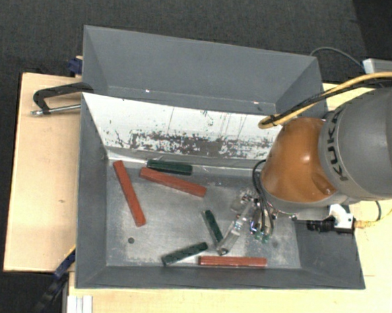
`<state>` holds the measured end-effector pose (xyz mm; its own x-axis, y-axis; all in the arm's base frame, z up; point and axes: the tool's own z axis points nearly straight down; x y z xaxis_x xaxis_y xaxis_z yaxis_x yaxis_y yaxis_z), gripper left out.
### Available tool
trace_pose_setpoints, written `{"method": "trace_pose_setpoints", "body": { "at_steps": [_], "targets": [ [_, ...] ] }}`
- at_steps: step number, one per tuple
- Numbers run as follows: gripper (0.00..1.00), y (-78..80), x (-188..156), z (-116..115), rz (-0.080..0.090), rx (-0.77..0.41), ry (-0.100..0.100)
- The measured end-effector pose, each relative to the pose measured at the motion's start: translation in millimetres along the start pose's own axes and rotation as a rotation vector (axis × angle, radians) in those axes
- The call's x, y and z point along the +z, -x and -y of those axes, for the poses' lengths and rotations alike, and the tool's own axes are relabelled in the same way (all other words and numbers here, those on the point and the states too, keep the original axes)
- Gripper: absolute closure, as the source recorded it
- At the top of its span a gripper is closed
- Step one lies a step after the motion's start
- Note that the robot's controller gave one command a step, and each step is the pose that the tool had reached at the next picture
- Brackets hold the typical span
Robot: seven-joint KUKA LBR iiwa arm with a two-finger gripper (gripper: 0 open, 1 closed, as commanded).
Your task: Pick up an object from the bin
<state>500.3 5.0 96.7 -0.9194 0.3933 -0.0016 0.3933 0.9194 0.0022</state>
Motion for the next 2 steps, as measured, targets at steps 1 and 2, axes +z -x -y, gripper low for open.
{"method": "trace_pose_setpoints", "body": {
  "at_steps": [1,2],
  "targets": [
    [1.0,-18.9,26.3,-22.1,-0.003,-0.176,-0.001],
    [1.0,-18.9,26.3,-22.1,-0.003,-0.176,-0.001]
  ]
}}
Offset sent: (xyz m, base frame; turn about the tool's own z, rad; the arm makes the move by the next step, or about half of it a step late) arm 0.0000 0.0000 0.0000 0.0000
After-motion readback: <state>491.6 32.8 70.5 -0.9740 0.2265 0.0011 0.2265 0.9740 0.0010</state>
